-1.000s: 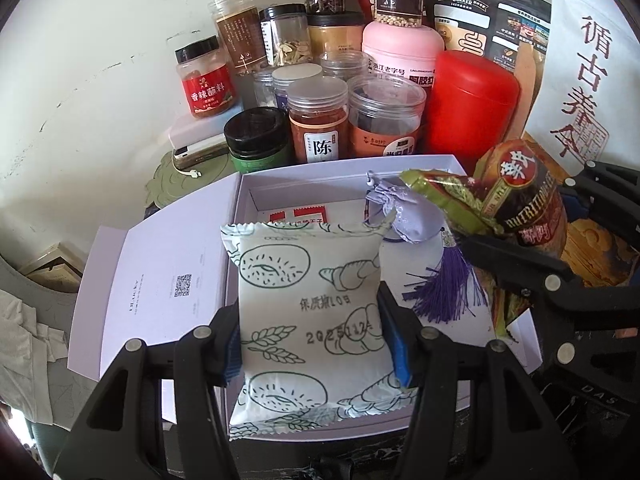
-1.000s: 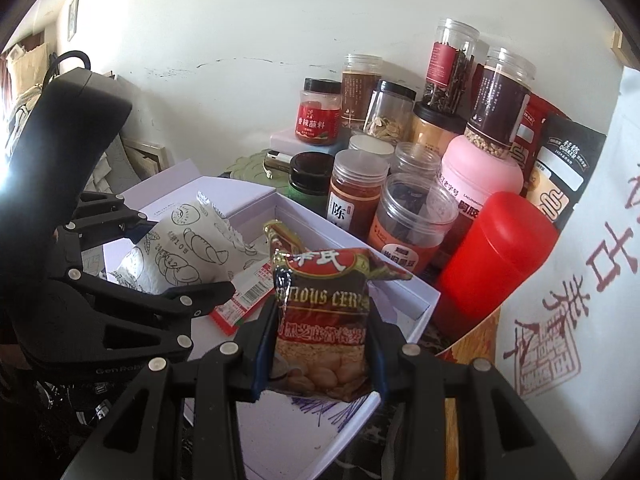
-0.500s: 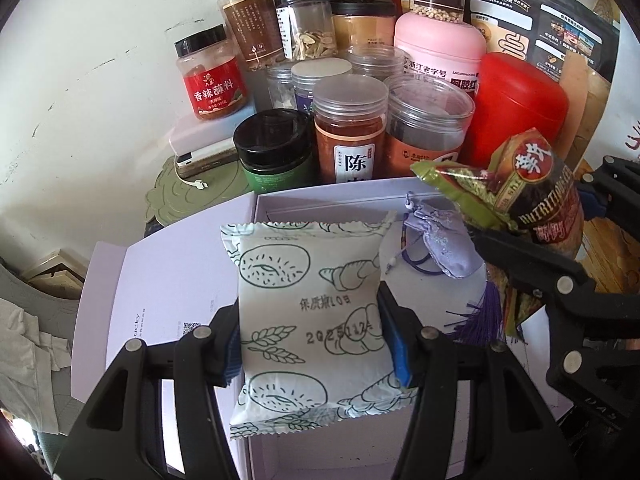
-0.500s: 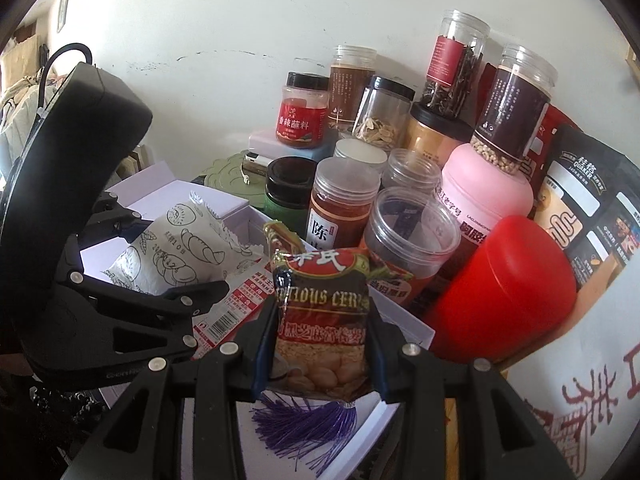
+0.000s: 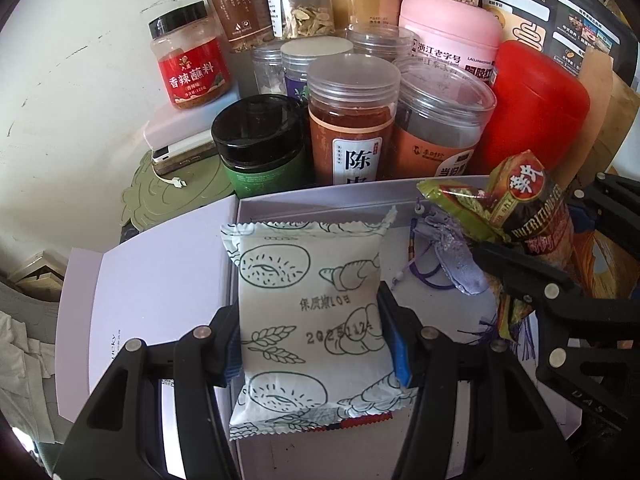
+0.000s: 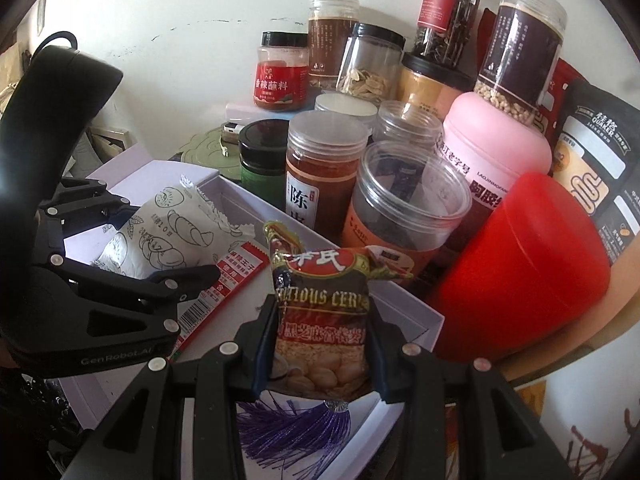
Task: Organize objects
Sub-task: 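Carry the white packet over the box with left gripper while right gripper lowers the red bag inside, then open left gripper to drop the white packet while right gripper releases the red bag in the box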
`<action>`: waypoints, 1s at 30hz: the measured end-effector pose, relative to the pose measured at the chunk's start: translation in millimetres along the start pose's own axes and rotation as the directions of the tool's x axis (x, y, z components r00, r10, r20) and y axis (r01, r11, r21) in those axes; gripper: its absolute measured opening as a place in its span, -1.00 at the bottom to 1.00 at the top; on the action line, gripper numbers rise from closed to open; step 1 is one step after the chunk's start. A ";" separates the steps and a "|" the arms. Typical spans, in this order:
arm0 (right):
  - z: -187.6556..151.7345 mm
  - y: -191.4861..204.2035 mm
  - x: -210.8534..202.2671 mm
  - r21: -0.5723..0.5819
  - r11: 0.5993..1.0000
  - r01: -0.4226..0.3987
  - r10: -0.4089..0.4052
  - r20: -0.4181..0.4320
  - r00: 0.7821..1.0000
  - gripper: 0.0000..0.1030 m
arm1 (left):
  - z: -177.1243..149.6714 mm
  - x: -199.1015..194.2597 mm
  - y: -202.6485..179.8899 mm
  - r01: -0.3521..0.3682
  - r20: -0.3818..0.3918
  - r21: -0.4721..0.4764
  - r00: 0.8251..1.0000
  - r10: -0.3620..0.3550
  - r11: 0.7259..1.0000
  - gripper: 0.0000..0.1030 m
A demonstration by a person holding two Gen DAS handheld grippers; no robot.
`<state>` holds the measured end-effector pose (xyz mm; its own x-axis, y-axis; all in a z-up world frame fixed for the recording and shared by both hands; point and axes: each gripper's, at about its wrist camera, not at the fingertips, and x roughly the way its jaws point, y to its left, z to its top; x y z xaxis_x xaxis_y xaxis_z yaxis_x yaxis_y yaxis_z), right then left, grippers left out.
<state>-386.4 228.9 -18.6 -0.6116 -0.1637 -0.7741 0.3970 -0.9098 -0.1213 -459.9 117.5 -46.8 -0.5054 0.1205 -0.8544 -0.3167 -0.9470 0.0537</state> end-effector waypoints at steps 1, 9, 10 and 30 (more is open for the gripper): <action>-0.5 -0.2 2.7 0.002 1.000 -0.002 0.002 -0.007 1.000 -0.23 | -0.9 1.9 -0.8 0.002 -0.006 0.000 1.000 -0.002 1.000 0.06; -5.4 1.7 17.6 0.004 1.000 -0.022 0.022 -0.048 0.999 -0.22 | -6.3 22.1 -2.8 -0.006 -0.069 0.001 0.998 0.006 1.000 0.06; -5.8 1.5 19.2 0.006 1.000 -0.021 0.022 -0.051 0.998 -0.22 | -7.3 24.9 -3.6 -0.010 -0.075 0.006 0.997 0.010 1.000 0.06; -10.1 0.4 17.8 0.022 1.000 -0.013 0.014 -0.082 0.997 -0.09 | -12.8 32.3 -18.9 -0.027 -0.114 0.010 0.993 0.028 1.000 0.12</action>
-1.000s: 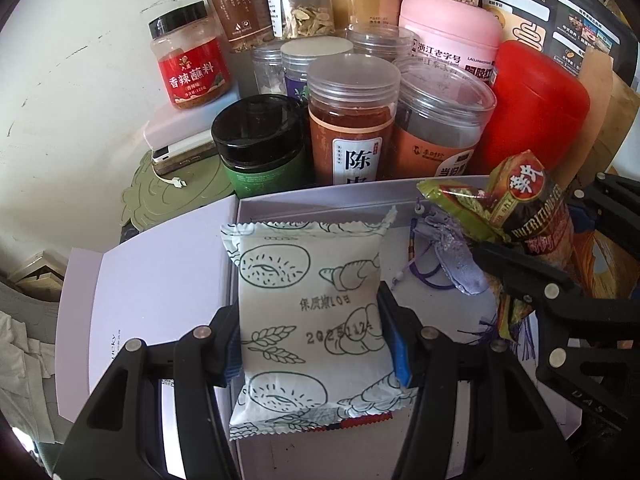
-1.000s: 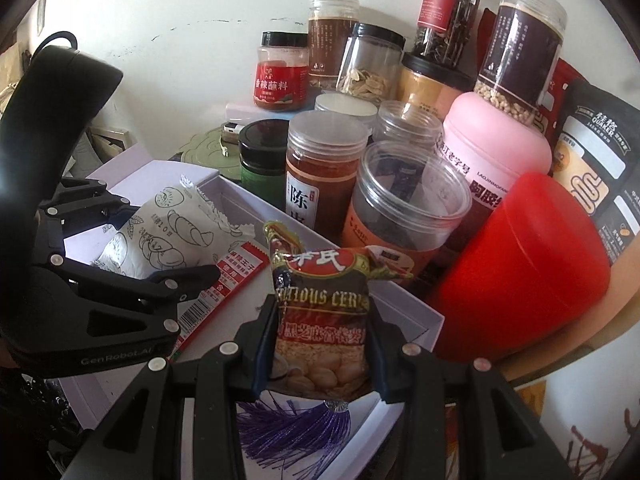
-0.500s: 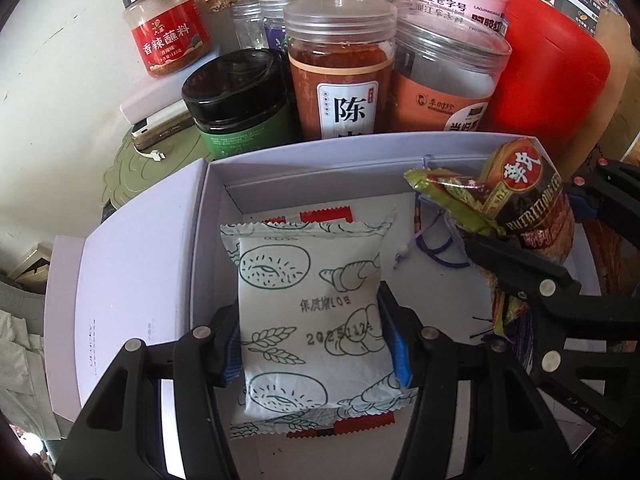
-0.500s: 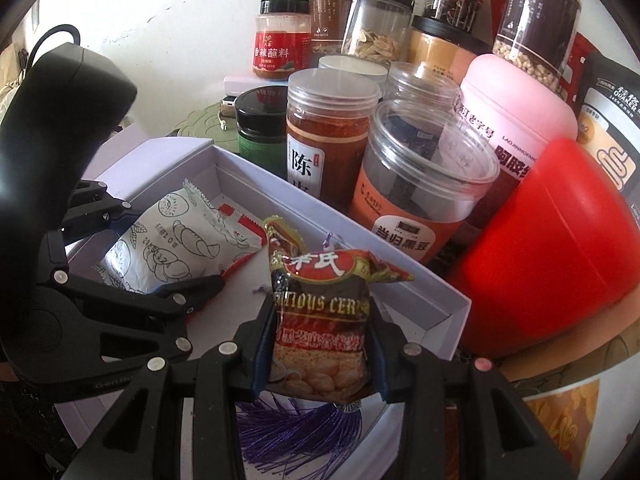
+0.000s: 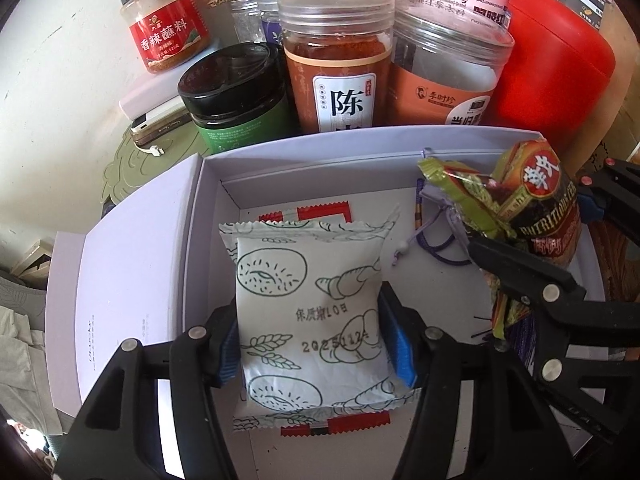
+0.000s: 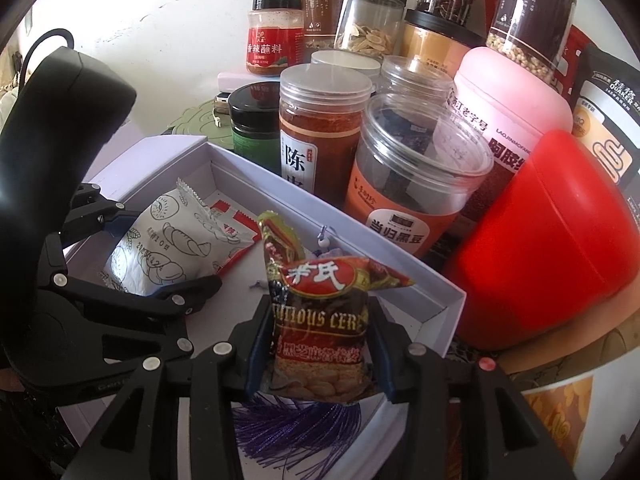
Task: Organize objects
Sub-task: 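Open left gripper to drop the white packet while right gripper releases the red bag in the box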
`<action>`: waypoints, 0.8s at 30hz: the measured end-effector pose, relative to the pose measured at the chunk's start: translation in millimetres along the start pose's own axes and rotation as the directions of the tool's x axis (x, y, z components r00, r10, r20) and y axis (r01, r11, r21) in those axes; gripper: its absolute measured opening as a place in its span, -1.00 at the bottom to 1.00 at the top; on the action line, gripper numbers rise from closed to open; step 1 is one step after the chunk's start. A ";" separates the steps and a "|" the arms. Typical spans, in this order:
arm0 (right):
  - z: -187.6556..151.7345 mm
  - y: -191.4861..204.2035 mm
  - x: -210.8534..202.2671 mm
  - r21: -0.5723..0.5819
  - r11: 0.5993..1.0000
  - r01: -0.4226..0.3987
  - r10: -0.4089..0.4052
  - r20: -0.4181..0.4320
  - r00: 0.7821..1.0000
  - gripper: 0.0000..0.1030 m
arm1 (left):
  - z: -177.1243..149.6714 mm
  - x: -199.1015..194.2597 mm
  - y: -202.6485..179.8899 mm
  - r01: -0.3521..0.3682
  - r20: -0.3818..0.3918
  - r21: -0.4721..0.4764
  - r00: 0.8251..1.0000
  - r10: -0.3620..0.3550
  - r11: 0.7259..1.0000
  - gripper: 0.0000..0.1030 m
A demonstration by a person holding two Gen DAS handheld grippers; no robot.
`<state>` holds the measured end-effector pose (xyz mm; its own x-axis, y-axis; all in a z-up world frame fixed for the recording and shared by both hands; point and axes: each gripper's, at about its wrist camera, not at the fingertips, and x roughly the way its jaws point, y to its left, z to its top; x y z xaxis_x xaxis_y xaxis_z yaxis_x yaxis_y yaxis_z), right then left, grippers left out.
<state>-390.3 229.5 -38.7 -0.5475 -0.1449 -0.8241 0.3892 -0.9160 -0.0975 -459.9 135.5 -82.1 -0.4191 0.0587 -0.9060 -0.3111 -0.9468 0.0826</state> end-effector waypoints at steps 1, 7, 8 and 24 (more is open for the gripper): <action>-0.3 0.0 -0.9 -0.001 1.000 0.004 -0.004 0.002 1.000 -0.07 | -0.1 -1.0 0.9 0.003 -0.004 -0.009 1.000 -0.003 1.000 0.13; -8.2 0.9 -7.2 0.010 1.000 0.024 -0.024 -0.001 1.000 -0.01 | -2.7 -18.2 4.4 -0.018 0.012 -0.027 1.000 0.018 0.999 0.23; -9.0 1.3 -9.1 0.012 1.000 0.022 -0.022 -0.001 1.000 -0.01 | -2.8 -21.3 4.7 -0.018 0.019 -0.030 1.000 0.018 0.999 0.23; -6.0 17.3 -52.1 -0.022 0.999 0.042 -0.040 0.055 0.998 -0.01 | -7.9 -80.8 12.1 -0.061 0.079 -0.057 0.995 0.065 0.997 0.23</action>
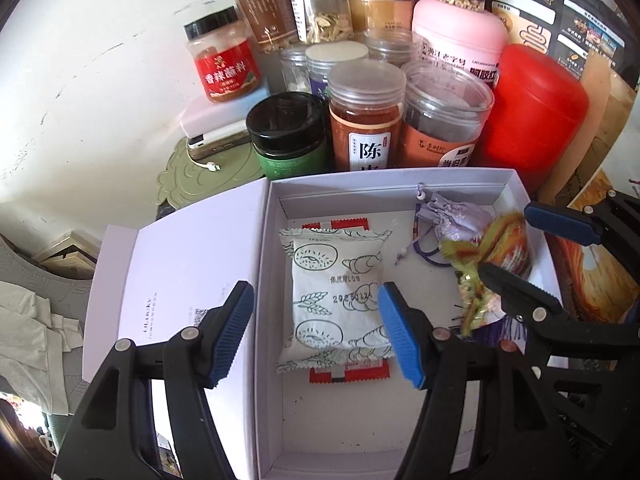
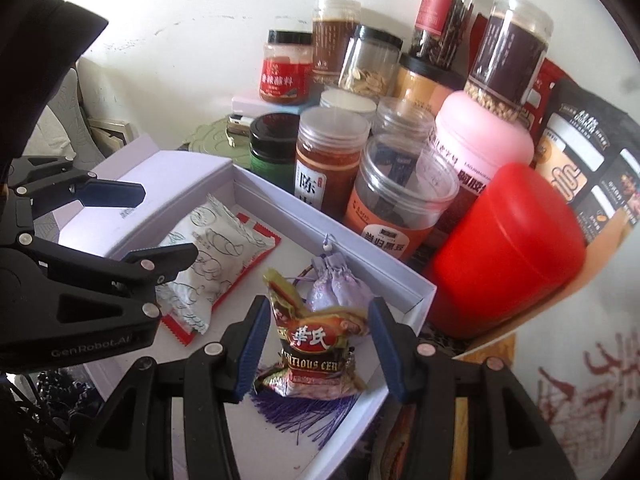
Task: Organize objects
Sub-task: 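Open left gripper to drop the white packet while right gripper releases the red bag in the box, then withdraw both grippers from the box back over the table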
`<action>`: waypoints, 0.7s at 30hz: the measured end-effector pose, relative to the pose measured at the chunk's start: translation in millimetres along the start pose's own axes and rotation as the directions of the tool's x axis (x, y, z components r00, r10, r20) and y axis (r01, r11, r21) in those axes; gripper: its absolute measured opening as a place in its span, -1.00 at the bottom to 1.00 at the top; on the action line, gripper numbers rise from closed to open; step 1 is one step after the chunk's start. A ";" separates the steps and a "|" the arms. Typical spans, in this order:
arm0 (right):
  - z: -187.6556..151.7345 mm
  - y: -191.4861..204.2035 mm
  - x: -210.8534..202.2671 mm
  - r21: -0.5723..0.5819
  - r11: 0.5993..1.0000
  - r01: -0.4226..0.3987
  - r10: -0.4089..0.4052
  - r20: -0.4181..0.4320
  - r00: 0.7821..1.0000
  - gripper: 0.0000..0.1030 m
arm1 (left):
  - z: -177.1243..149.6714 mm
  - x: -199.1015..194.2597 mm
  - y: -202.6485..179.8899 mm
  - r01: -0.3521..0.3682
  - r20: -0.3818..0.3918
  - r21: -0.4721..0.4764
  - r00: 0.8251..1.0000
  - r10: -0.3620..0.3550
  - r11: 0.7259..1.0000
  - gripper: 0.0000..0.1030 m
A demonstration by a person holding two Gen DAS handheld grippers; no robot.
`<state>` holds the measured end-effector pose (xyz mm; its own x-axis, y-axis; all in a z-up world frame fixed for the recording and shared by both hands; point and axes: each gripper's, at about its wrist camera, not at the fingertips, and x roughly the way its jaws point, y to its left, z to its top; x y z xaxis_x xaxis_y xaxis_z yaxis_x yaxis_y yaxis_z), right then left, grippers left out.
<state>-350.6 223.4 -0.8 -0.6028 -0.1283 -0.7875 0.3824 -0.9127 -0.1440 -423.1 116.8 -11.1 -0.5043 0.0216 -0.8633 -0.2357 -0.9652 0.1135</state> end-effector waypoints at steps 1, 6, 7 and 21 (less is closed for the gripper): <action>1.1 1.2 -4.6 -0.005 1.000 0.002 -0.002 0.009 1.000 -0.01 | -0.9 -3.6 1.1 0.000 0.004 -0.003 1.000 0.000 1.000 0.23; 2.8 7.9 -28.9 -0.016 1.000 0.011 -0.011 0.037 0.999 -0.01 | -6.2 -27.1 5.1 -0.005 0.025 -0.013 1.000 0.005 1.000 0.23; 3.0 9.4 -34.0 -0.018 1.000 0.019 -0.018 0.043 0.999 -0.01 | -7.2 -32.3 6.1 -0.008 0.029 -0.015 1.000 0.009 1.000 0.23; -0.2 21.9 -96.2 -0.035 0.999 0.023 -0.019 0.117 0.993 -0.01 | -27.4 -104.6 10.6 -0.033 0.091 -0.042 0.995 0.036 0.999 0.23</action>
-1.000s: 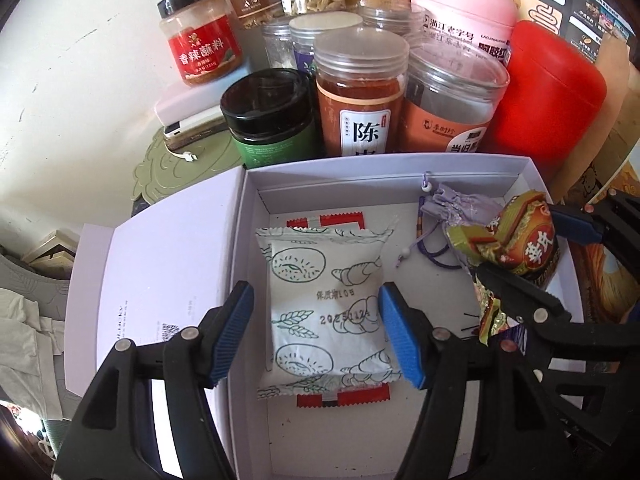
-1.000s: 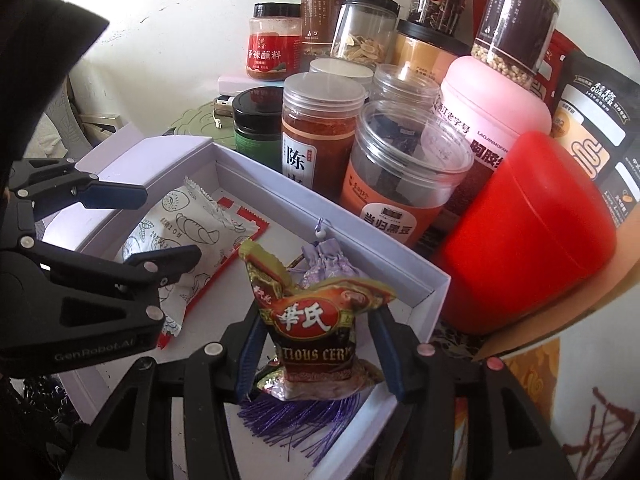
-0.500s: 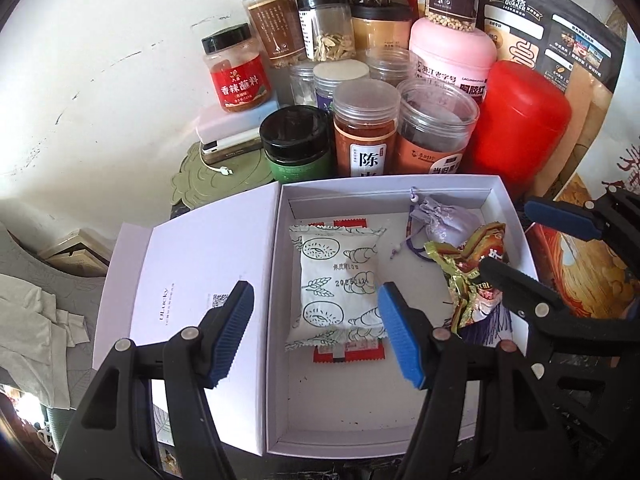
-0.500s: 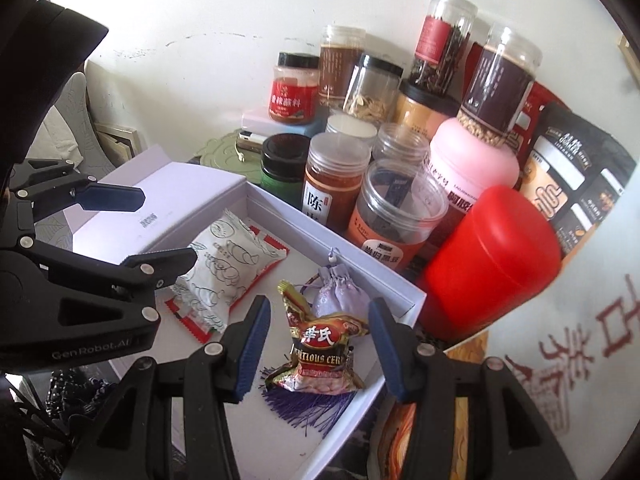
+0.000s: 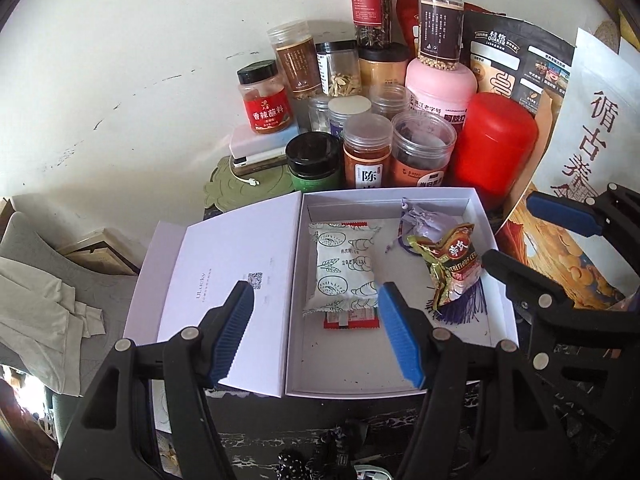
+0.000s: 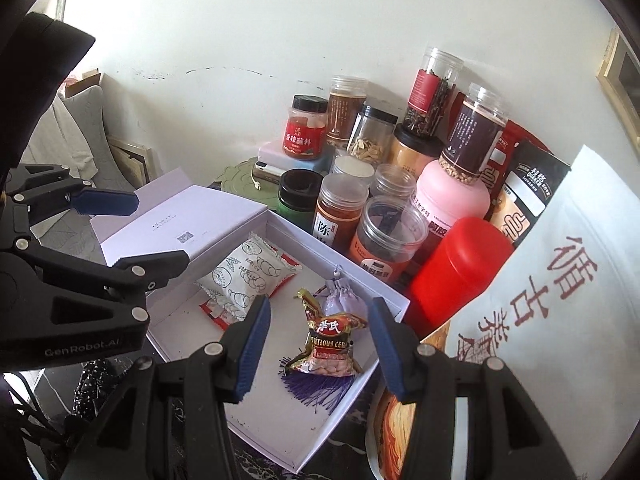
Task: Organize objects
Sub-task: 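Withdraw both grippers from the box back over the table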
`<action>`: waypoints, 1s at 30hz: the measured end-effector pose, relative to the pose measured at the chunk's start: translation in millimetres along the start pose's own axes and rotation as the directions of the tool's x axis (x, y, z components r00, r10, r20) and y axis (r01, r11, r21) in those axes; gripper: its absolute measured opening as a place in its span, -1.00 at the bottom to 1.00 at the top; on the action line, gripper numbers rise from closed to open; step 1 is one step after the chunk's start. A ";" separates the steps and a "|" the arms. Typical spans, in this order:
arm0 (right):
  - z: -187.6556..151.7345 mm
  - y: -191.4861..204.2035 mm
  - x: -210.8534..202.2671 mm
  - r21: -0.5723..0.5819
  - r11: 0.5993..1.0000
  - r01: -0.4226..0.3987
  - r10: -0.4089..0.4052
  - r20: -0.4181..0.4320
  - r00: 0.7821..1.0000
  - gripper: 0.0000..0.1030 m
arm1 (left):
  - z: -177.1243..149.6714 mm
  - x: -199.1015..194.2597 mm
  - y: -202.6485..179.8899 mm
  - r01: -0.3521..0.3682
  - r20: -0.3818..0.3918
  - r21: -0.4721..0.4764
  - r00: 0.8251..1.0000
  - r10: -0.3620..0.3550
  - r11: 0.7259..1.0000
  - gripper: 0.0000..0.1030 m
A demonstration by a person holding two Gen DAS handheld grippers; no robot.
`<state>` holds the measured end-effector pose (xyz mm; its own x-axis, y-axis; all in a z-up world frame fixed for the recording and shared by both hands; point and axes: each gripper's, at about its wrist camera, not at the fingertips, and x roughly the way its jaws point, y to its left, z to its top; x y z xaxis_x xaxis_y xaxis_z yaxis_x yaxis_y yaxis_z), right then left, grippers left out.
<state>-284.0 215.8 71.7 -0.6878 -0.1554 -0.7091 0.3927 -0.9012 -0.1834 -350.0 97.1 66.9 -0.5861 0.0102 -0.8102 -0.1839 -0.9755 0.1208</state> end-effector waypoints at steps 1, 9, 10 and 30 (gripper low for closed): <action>-0.6 0.7 -5.4 -0.001 1.000 0.000 0.000 0.006 1.000 -0.01 | -1.8 -5.3 0.5 0.000 0.003 -0.003 1.000 0.000 1.000 0.23; -9.5 7.8 -41.4 -0.009 1.000 0.003 -0.003 0.042 0.999 -0.01 | -20.0 -45.3 4.8 0.001 0.035 -0.020 0.999 -0.001 1.000 0.23; -10.9 9.2 -46.5 -0.011 1.000 0.004 -0.003 0.047 0.999 -0.01 | -22.5 -50.2 5.1 0.001 0.039 -0.023 0.999 0.000 1.000 0.23; -48.6 36.4 -130.1 -0.032 0.999 -0.018 0.022 0.116 0.993 0.00 | -86.8 -151.4 5.2 -0.022 0.109 -0.055 0.994 0.028 0.998 0.28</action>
<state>-150.6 222.9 124.2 -0.7451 -0.2205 -0.6294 0.4240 -0.8851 -0.1920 -193.8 71.5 140.3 -0.6737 0.0068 -0.7390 -0.1271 -0.9861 0.1067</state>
